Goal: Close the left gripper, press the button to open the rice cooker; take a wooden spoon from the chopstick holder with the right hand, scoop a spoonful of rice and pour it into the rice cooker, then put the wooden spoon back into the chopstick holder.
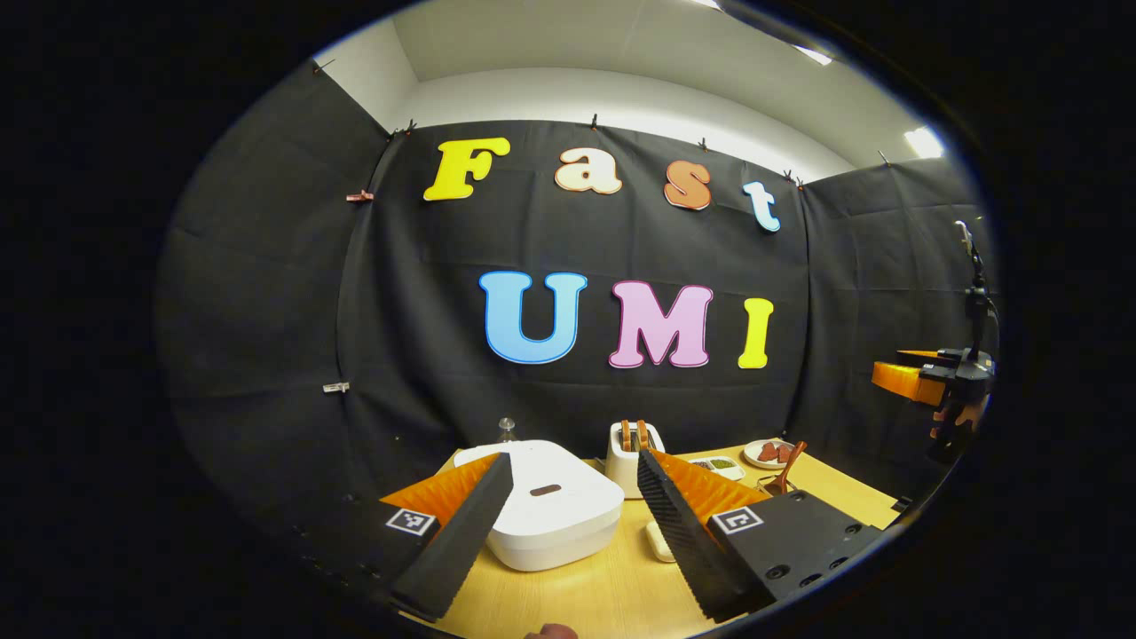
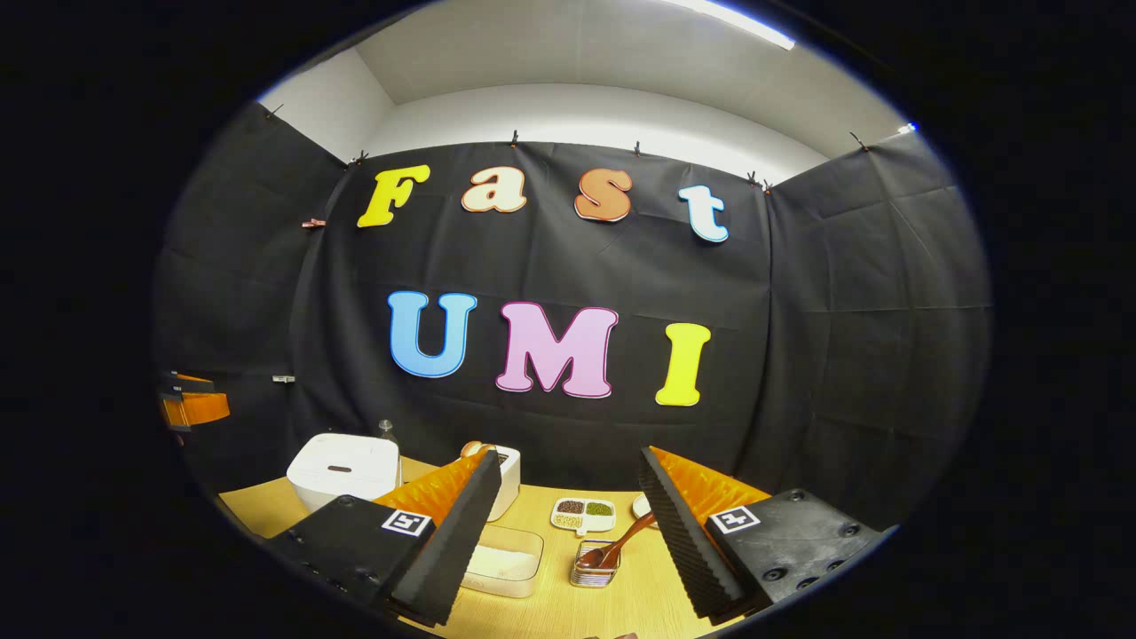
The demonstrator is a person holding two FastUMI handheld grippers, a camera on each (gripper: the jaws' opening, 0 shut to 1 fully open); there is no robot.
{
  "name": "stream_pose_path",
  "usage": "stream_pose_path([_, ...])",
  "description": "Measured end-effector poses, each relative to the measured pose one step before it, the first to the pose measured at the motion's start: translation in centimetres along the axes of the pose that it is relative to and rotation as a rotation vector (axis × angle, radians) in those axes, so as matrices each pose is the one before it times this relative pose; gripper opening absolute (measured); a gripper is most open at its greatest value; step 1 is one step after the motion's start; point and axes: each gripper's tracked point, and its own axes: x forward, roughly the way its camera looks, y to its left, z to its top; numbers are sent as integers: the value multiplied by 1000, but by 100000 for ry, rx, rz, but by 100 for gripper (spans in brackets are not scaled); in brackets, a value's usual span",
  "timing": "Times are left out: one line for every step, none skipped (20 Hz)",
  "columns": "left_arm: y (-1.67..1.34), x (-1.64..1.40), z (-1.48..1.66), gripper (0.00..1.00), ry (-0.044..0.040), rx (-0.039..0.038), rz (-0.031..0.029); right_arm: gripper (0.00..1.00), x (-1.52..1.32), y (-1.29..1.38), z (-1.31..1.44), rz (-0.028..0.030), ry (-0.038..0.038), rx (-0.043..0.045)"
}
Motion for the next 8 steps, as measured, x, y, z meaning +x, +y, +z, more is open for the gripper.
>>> stream_pose_path([-10, -94, 78, 97, -1, -618, -102, 98, -140, 86, -101, 138, 228, -382])
stream_pose_path([-20, -74, -49, 97, 159, -61, -139, 98, -81, 122, -34, 338, 190, -255])
stream_pose_path([58, -72, -70, 97, 88, 358, 44, 98, -37, 78, -113, 153, 203, -265])
stream_pose_path([40, -80, -94, 97, 222, 334, -98, 98, 51, -35, 10, 19, 109, -181])
stream_pose_path([54, 24, -39, 97, 26, 185, -33, 98, -10, -10, 4, -81, 139, -55])
stream_pose_path([61, 4, -20, 97, -91, 28, -116, 98, -107, -31, 12, 27, 74, 81])
stream_pose_path([19, 15, -14, 97, 53, 35, 49, 98, -33, -71, -33, -207, 65, 194])
stream_pose_path([51, 98, -74, 97, 46, -93, -21, 98, 70, -17, 77, 126, 151, 329])
